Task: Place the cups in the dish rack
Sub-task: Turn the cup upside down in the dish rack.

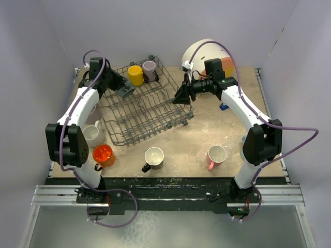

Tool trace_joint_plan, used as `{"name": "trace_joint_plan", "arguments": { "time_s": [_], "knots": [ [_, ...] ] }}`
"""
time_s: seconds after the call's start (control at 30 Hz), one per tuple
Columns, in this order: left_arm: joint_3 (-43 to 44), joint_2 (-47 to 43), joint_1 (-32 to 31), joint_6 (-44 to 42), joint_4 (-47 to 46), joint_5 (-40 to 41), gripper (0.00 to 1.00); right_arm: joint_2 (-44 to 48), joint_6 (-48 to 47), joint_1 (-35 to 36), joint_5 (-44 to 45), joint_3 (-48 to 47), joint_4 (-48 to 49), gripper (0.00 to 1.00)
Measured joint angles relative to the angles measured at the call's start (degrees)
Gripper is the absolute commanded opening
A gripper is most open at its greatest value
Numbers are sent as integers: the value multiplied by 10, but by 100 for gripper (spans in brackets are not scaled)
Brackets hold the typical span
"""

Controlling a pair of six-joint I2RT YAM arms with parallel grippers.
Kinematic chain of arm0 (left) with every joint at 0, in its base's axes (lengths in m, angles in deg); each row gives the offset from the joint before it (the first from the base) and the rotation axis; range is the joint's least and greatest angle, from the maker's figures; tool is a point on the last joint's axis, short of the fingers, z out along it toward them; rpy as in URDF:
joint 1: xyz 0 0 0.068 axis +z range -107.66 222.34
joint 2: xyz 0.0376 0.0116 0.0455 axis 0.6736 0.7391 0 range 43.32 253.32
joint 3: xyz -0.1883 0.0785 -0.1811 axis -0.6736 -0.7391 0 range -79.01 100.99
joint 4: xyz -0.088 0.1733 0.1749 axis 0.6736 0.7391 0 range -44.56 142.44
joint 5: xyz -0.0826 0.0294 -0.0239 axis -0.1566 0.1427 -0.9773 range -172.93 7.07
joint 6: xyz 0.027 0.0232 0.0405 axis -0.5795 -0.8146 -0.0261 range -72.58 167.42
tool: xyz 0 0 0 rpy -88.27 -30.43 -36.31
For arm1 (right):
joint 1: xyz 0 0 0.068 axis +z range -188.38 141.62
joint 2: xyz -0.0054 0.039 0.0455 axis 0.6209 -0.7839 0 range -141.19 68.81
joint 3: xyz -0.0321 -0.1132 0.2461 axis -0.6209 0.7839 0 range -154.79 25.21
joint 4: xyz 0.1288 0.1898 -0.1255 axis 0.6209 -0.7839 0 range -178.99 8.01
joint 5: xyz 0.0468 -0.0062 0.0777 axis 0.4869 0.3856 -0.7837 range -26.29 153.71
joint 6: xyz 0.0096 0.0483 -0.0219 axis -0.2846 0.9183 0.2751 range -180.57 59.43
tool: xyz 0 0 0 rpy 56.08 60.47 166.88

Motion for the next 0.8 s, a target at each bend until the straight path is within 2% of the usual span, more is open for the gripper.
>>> {"name": "trace_joint_plan", "arguments": {
  "time_s": [0.8],
  "knots": [
    [120,125,27,-93,-4,40,0,-14,-12,-13,-3,-5,-18,48]
  ]
}}
